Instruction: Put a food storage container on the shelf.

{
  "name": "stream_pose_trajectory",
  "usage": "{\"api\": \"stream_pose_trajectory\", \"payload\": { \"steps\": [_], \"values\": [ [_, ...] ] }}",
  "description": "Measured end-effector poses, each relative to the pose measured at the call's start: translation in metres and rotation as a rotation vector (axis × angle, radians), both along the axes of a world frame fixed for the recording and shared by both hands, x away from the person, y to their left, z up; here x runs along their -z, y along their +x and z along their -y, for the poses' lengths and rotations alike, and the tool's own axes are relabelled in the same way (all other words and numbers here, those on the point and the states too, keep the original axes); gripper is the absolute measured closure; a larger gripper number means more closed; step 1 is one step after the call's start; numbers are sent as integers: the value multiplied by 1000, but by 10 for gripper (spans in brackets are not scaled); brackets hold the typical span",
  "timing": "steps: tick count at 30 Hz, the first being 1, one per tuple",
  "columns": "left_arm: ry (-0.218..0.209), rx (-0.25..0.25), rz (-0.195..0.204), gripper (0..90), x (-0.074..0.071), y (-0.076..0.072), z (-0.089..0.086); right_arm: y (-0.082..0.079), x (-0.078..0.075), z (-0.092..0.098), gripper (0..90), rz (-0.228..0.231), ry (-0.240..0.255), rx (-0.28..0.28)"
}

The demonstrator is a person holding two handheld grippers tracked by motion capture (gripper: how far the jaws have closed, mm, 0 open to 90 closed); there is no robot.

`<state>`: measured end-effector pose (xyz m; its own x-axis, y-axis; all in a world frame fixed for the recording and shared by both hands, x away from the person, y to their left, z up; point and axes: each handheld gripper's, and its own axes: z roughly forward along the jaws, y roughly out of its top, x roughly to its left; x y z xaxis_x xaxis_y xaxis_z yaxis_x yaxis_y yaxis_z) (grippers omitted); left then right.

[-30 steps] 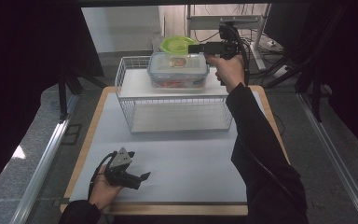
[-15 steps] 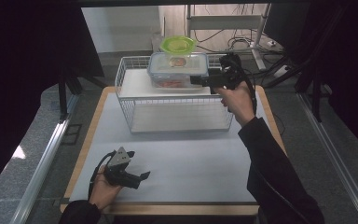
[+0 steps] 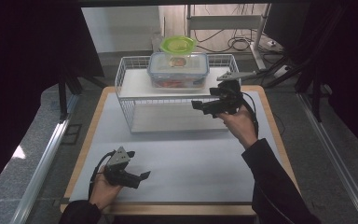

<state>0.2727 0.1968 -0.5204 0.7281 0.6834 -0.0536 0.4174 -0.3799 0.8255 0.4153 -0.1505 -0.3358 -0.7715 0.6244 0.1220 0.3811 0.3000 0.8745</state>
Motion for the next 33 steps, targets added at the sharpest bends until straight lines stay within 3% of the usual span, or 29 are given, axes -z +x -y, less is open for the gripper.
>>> {"api": "stream_pose_trajectory", "payload": {
  "steps": [13, 23, 26, 33],
  "values": [
    [8, 4, -1, 15, 1, 0, 1, -19, 39, 2, 0, 20, -35, -12],
    [13, 10, 2, 15, 1, 0, 2, -36, 73, 11, 0, 65, -69, -5],
    [11, 13, 4, 16, 1, 0, 2, -44, 80, 16, 0, 98, -74, 8],
    [5, 25, 9, 18, 1, -1, 3, -58, 90, 23, 0, 88, -61, -1]
  ]
}}
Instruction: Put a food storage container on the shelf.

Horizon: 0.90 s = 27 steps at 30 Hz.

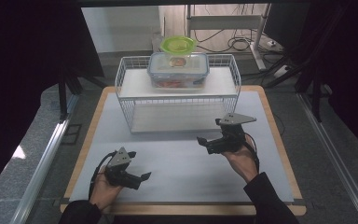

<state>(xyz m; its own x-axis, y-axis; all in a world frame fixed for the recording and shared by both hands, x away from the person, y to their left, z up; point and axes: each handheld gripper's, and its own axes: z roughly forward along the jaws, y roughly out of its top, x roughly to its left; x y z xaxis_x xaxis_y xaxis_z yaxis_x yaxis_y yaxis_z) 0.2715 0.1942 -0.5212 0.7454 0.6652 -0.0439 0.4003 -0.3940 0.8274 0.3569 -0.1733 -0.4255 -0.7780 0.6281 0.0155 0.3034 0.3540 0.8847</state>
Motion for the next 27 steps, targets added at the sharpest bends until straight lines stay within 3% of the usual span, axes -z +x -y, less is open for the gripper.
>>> {"api": "stream_pose_trajectory", "payload": {
  "steps": [15, 27],
  "values": [
    [11, 4, 3, 27, 1, -1, 2, -21, 28, 17, 0, -40, -30, 22],
    [17, 1, -1, 20, 1, 0, 2, -39, 53, 37, 0, -59, -104, 70]
  ]
}}
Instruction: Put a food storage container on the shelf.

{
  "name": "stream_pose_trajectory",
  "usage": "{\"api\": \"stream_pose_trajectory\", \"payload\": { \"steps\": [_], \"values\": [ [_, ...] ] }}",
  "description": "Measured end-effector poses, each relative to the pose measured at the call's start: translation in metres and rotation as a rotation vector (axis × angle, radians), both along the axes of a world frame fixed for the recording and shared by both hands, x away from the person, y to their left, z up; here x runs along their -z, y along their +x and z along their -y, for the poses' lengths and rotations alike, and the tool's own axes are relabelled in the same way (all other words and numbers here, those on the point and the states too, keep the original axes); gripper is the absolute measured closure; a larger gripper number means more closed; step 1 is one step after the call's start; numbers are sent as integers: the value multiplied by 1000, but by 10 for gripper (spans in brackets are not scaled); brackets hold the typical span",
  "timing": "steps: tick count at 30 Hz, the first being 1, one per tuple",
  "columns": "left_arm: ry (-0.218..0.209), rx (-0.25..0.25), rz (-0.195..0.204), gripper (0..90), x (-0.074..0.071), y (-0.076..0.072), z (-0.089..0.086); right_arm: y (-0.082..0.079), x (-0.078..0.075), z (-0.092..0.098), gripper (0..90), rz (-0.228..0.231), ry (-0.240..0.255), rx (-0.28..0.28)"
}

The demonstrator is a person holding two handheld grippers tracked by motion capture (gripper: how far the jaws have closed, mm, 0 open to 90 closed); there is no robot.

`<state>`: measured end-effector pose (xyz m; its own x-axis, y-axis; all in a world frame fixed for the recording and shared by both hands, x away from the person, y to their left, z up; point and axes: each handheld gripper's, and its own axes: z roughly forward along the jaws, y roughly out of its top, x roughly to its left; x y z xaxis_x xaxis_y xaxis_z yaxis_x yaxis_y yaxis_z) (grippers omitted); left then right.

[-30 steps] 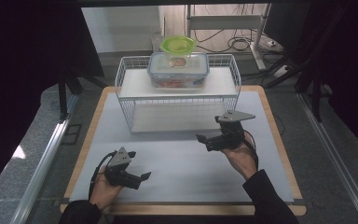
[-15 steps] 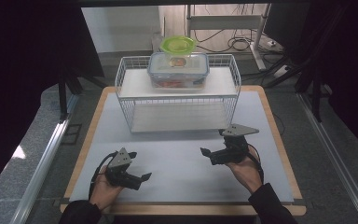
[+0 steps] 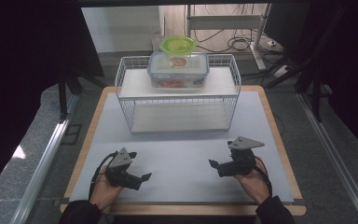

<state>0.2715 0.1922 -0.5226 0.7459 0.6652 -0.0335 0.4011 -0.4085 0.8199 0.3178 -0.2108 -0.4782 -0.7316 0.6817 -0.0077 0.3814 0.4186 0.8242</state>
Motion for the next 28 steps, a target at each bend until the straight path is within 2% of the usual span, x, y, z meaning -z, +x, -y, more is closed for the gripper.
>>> {"api": "stream_pose_trajectory", "payload": {
  "steps": [8, 12, 15, 21, 28],
  "values": [
    [2, -1, -5, 19, 0, 0, 0, -6, 16, 8, 0, -32, -61, 27],
    [2, -1, -7, 19, 0, 1, 0, -8, 21, 11, 0, -49, -75, 35],
    [-4, -7, -11, 19, 1, 1, -2, -11, 29, 15, 0, -83, -107, 51],
    [2, -7, -12, 19, 1, 1, -1, -12, 35, 17, 0, -120, -147, 56],
    [1, -11, -12, 20, 1, 2, -2, -10, 36, 19, 0, -128, -150, 72]
  ]
}}
